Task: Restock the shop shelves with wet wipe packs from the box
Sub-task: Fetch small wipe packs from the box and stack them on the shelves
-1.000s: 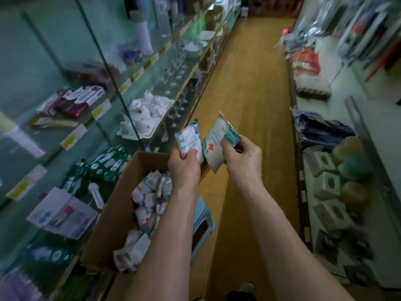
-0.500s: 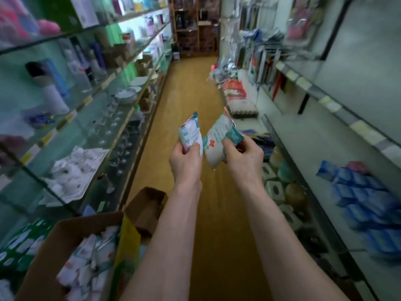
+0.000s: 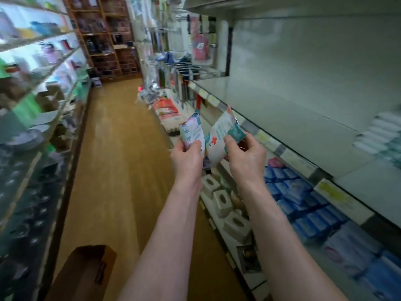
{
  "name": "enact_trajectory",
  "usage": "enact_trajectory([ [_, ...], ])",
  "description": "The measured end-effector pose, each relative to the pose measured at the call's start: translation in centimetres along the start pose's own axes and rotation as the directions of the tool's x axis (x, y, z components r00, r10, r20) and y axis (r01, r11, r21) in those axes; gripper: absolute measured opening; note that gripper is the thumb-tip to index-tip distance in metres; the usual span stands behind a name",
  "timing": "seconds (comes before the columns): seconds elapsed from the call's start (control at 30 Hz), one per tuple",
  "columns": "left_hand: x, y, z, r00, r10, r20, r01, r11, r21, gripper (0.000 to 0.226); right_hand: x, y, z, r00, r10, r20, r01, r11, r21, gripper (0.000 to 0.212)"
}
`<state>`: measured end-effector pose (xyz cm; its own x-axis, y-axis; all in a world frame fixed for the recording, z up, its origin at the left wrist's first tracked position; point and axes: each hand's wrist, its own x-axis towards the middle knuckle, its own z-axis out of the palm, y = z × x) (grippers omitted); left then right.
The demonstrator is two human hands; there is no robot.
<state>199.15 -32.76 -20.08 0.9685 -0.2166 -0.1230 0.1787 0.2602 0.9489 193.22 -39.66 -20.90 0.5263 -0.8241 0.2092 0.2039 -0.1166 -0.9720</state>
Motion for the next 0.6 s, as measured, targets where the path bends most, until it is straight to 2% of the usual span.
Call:
enact_trajectory([
  [0.2, 4.2, -1.2, 4.4, 0.986, -0.099, 0.136, 0.104, 0.994, -0.024, 0.026, 4.6, 0.8, -1.5, 0.978, 0.005, -0.209, -0.009, 1.000, -0.019, 0.011],
  [0.3, 6.9, -1.5, 6.3, 0.959, -0.178, 0.219, 0.193, 0.980, -0.051, 0.023, 6.6, 0.9, -1.4, 0.948, 0.072, -0.310, -0.051, 0.996, 0.072, 0.004],
  [0.37, 8.6, -1.3, 7.4, 0.937, -0.229, 0.264, 0.257, 0.964, -0.073, 0.016, 8.0, 1.0, -1.2, 0.908, 0.131, -0.398, -0.076, 0.986, 0.151, 0.010],
  [0.5, 12.2, -0.3, 9.0, 0.859, -0.352, 0.373, 0.429, 0.891, -0.148, 0.009, 10.5, 1.4, -0.7, 0.798, 0.186, -0.573, -0.059, 0.971, 0.233, 0.009],
  [0.6, 14.4, 0.2, 10.3, 0.758, -0.395, 0.519, 0.527, 0.840, -0.129, 0.012, 11.7, 1.8, -0.7, 0.728, 0.183, -0.661, -0.023, 0.969, 0.244, 0.011],
])
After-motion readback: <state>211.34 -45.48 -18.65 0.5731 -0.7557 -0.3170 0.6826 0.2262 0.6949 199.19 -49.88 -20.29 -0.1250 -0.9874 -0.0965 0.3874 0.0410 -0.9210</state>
